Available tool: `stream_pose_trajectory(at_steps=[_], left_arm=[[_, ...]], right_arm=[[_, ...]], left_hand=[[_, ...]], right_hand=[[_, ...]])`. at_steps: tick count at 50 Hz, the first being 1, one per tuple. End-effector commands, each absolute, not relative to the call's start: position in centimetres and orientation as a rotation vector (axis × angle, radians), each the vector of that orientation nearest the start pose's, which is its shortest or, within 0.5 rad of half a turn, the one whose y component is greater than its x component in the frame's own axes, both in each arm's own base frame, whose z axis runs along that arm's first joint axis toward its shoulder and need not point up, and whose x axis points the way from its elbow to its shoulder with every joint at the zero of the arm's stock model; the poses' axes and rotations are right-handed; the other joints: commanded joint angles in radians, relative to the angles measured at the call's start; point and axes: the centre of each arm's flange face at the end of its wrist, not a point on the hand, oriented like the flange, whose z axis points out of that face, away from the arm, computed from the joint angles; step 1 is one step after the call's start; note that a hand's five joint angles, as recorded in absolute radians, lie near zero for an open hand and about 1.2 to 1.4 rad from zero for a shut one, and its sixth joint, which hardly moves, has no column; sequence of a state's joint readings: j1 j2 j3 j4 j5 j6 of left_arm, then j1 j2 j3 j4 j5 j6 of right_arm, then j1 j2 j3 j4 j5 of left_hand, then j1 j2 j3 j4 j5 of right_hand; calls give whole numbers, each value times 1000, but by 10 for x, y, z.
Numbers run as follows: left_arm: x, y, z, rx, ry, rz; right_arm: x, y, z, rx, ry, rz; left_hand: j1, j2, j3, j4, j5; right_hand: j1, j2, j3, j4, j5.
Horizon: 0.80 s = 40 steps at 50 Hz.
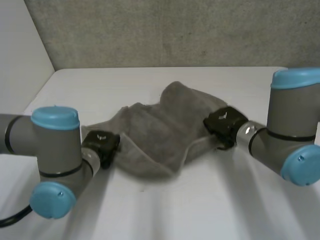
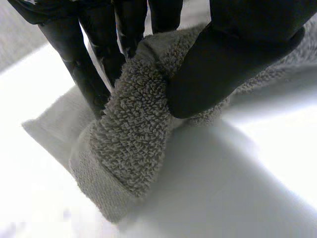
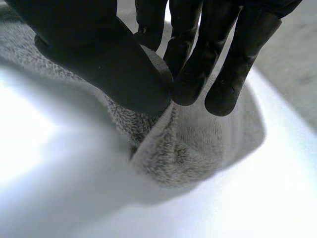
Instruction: Fold the towel.
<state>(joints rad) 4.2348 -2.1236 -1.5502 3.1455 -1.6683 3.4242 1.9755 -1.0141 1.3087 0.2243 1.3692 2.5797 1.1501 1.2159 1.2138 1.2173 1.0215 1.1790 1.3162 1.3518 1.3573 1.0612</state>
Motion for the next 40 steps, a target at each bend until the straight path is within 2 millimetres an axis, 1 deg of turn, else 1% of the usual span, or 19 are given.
stream_pose_trajectory(at_steps=[1, 2, 3, 4, 5, 6, 9, 11, 15, 17, 19, 20, 22, 25, 27, 28, 30, 33, 40], left_arm=[[-266, -240, 137, 968, 2585, -1517], [-265, -235, 147, 979, 2590, -1516], [-264, -231, 161, 981, 2582, -1541], [-264, -231, 161, 981, 2582, -1542], [-265, -229, 177, 974, 2565, -1594], [-266, -227, 189, 975, 2548, -1643], [-268, -225, 199, 984, 2528, -1695], [-277, -226, 209, 1025, 2502, -1807], [-289, -229, 211, 1093, 2481, -1890], [-294, -234, 206, 1119, 2487, -1897], [-305, -247, 191, 1153, 2511, -1872], [-305, -247, 191, 1153, 2512, -1872], [-312, -258, 174, 1179, 2548, -1795], [-314, -261, 165, 1209, 2562, -1732], [-318, -268, 146, 1303, 2552, -1599], [-318, -268, 146, 1304, 2552, -1598], [-319, -273, 134, 1391, 2507, -1510], [-321, -280, 129, 1433, 2456, -1504], [-320, -282, 125, 1450, 2443, -1487]], right_arm=[[281, -270, 164, -1295, 2247, -1495], [280, -268, 167, -1286, 2249, -1501], [280, -268, 167, -1286, 2249, -1501], [278, -265, 169, -1284, 2253, -1499], [278, -265, 169, -1284, 2253, -1499], [276, -261, 171, -1283, 2253, -1497], [273, -252, 172, -1286, 2256, -1483], [271, -248, 171, -1285, 2258, -1476], [268, -241, 163, -1276, 2264, -1468], [266, -239, 159, -1276, 2264, -1471], [266, -238, 156, -1276, 2262, -1475], [265, -236, 154, -1278, 2262, -1476], [265, -236, 153, -1276, 2263, -1476], [262, -239, 153, -1266, 2273, -1480], [260, -242, 152, -1256, 2280, -1484], [258, -244, 153, -1247, 2286, -1491], [256, -246, 153, -1242, 2289, -1492], [255, -247, 155, -1238, 2289, -1502], [251, -252, 155, -1221, 2304, -1510]], left_hand=[[-120, -186, -184, -188, -166], [-484, -550, -547, -551, -530], [-740, -806, -804, -807, -786], [-743, -809, -806, -810, -789], [-874, -939, -937, -941, -920], [-892, -958, -956, -960, -938], [-893, -958, -956, -960, -938], [-869, -935, -933, -936, -915], [-734, -800, -798, -801, -780], [-667, -732, -730, -734, -712], [-538, -604, -601, -605, -584], [-537, -603, -601, -605, -583], [-511, -577, -575, -578, -557], [-496, -562, -560, -563, -542], [-453, -518, -516, -520, -498], [-452, -518, -516, -519, -498], [-429, -495, -492, -496, -475], [-449, -515, -513, -516, -495], [-446, -512, -510, -514, -492]], right_hand=[[217, 80, 44, 39, 161], [217, 80, 44, 39, 161], [217, 80, 44, 39, 161], [217, 80, 44, 39, 161], [217, 80, 44, 39, 161], [217, 80, 44, 39, 161], [217, 80, 44, 39, 161], [217, 80, 44, 39, 161], [217, 80, 44, 39, 161], [217, 80, 44, 39, 161], [217, 80, 44, 39, 161], [217, 80, 44, 39, 161], [217, 80, 44, 39, 161], [217, 80, 44, 39, 161], [217, 80, 44, 39, 161], [217, 80, 44, 39, 161], [217, 80, 44, 39, 161], [217, 80, 44, 39, 161], [217, 80, 44, 39, 161]])
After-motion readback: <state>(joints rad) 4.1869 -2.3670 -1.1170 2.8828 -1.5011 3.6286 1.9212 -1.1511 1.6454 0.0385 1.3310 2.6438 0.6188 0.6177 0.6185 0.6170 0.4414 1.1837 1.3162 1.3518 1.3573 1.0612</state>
